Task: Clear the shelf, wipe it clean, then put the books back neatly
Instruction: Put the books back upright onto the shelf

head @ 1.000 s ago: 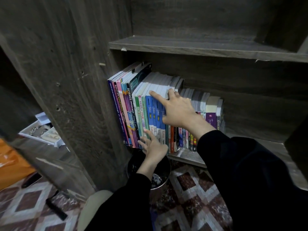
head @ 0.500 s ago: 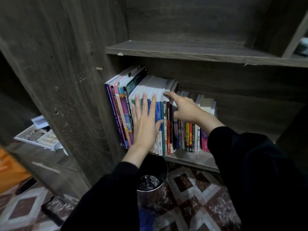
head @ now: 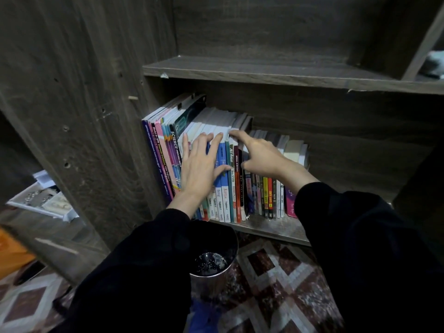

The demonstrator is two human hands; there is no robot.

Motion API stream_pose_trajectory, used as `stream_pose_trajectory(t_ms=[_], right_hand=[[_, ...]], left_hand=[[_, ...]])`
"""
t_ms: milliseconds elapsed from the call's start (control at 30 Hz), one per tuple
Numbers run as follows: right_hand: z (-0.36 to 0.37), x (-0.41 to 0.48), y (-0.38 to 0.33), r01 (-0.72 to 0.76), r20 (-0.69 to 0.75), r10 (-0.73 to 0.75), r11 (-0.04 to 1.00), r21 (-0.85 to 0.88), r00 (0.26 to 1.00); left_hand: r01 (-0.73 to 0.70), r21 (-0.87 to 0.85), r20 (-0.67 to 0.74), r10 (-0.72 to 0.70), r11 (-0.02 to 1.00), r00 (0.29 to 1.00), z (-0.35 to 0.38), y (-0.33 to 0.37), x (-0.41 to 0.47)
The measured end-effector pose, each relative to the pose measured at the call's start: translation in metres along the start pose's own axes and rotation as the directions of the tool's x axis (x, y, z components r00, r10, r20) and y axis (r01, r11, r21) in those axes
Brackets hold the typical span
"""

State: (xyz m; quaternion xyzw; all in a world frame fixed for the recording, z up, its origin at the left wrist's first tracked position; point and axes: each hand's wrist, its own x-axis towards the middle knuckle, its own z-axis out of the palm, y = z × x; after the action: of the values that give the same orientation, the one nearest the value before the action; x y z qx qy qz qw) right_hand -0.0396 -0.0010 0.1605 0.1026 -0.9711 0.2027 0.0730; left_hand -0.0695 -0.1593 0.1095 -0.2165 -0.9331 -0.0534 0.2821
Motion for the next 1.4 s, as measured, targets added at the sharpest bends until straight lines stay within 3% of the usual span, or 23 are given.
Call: stream_pose_trajectory(t_ms=[133,333,400,467,500,533,600,633,700,833,1000,1133,1300,1400], right_hand=[[0.005,-0.002,-0.001,0.021,-0.025,-0.021,1.0,0.001,0.999],[0.027,-0.009,0.005,0.058,-0.088,-0.048,0.992,0.114,0.995],[0.054,-0.021,0.008,0.072,-0.285,-0.031,0.988,0.137,0.958],[0.092,-0.037,0.014,0.035,-0.544,0.034,0.993,0.116,0.838],[0.112,-0.047,0.016,0.006,-0.59,0.056,0.995,0.103,0.806],[0.13,-0.056,0.018,0.001,-0.545,0.05,0.996,0.093,0.837],[0.16,-0.067,0.019,-0.006,-0.229,0.03,0.995,0.102,0.973],[0.172,-0.068,0.019,-0.009,-0.062,0.016,0.993,0.115,0.998],[0.188,-0.057,0.018,-0.038,0.1,0.022,0.986,0.164,0.995],[0.2,-0.033,0.016,-0.12,0.128,0.094,0.971,0.209,0.987],[0.21,-0.03,0.019,-0.107,0.126,0.086,0.981,0.164,0.988],[0.214,-0.029,0.015,-0.104,0.072,0.097,0.99,0.097,0.993],[0.206,-0.015,-0.002,-0.139,0.035,0.145,0.98,-0.141,0.989],[0.201,0.002,-0.008,-0.082,0.129,0.121,0.958,-0.276,0.984]], left_hand=[[-0.089,0.197,0.143,0.061,0.976,0.988,0.002,-0.006,-0.003],[-0.059,0.275,0.072,0.04,0.96,0.997,0.01,-0.004,-0.003],[-0.064,0.283,0.048,0.053,0.957,0.997,0.013,-0.005,-0.004],[-0.081,0.297,0.008,0.082,0.951,0.997,0.017,-0.006,-0.005],[-0.09,0.303,0.001,0.095,0.949,0.996,0.018,-0.008,-0.005],[-0.097,0.305,0.001,0.101,0.948,0.995,0.02,-0.009,-0.005],[-0.103,0.301,-0.024,0.116,0.948,0.993,0.024,-0.014,-0.003],[-0.105,0.3,-0.054,0.127,0.948,0.99,0.026,-0.016,-0.003],[-0.119,0.288,-0.113,0.157,0.95,0.981,0.031,-0.019,-0.002],[-0.148,0.266,-0.133,0.188,0.953,0.973,0.036,-0.023,0.0],[-0.198,0.237,-0.131,0.234,0.951,0.963,0.034,-0.026,-0.004],[-0.107,0.188,-0.063,0.121,0.976,0.991,0.051,-0.037,-0.039],[-0.05,0.177,-0.015,0.053,0.983,0.998,0.079,-0.066,-0.062],[-0.07,0.159,-0.013,0.073,0.985,0.997,0.083,-0.072,-0.058]])
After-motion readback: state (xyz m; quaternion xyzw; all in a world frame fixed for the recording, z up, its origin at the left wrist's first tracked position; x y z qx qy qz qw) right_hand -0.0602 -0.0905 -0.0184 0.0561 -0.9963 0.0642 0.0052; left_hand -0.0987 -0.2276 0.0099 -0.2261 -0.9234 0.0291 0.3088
